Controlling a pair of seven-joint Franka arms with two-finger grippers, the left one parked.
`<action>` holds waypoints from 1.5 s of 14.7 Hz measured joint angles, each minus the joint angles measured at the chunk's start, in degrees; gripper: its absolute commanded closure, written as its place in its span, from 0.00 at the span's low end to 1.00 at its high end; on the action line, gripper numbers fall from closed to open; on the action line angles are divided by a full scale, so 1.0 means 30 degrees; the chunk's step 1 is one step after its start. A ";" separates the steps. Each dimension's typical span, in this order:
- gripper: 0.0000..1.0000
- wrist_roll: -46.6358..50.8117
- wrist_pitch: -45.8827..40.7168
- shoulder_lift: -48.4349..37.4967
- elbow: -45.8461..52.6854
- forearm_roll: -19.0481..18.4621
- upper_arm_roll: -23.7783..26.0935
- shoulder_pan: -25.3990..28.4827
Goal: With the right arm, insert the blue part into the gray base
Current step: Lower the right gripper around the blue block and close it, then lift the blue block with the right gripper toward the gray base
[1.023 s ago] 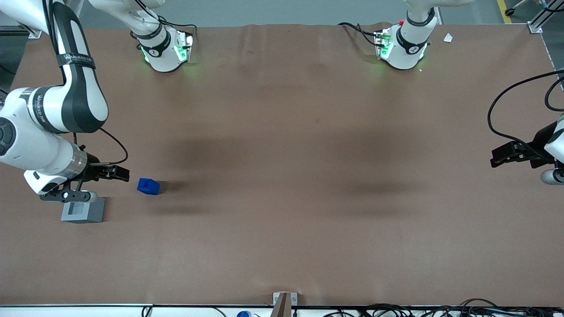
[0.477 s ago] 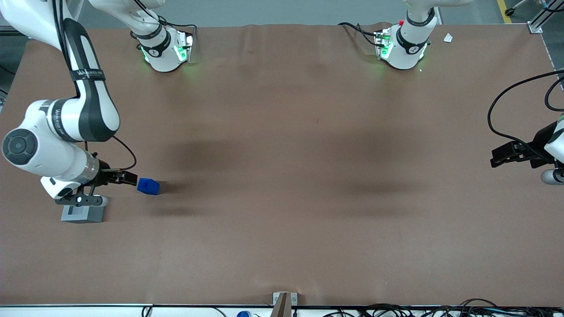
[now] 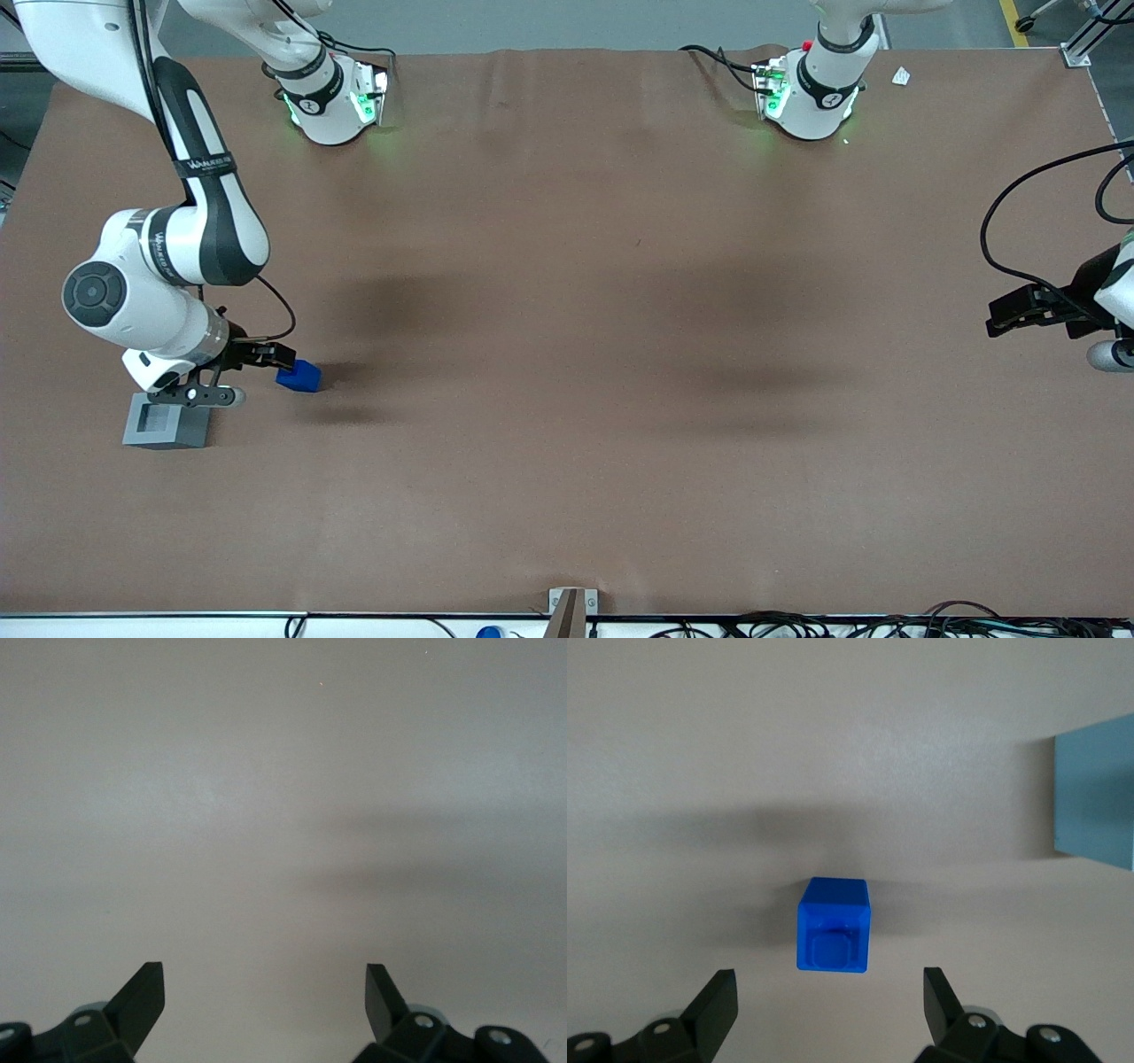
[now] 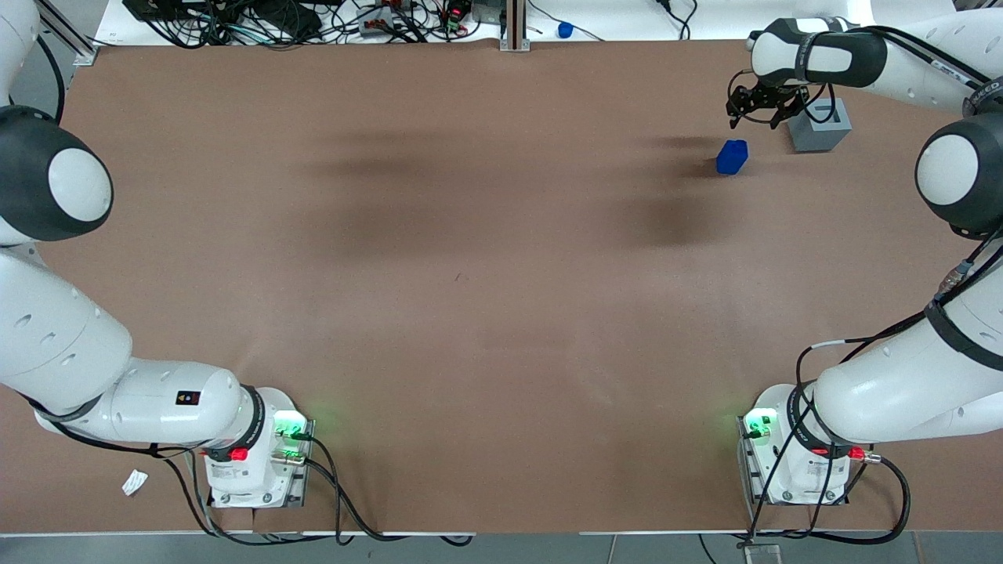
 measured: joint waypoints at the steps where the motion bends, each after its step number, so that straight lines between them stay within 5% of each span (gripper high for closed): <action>1: 0.16 0.0010 0.0000 0.0197 -0.0035 0.0001 -0.0005 -0.0008; 22: 0.36 0.1030 0.0946 0.2533 0.0411 0.0017 0.0015 0.0028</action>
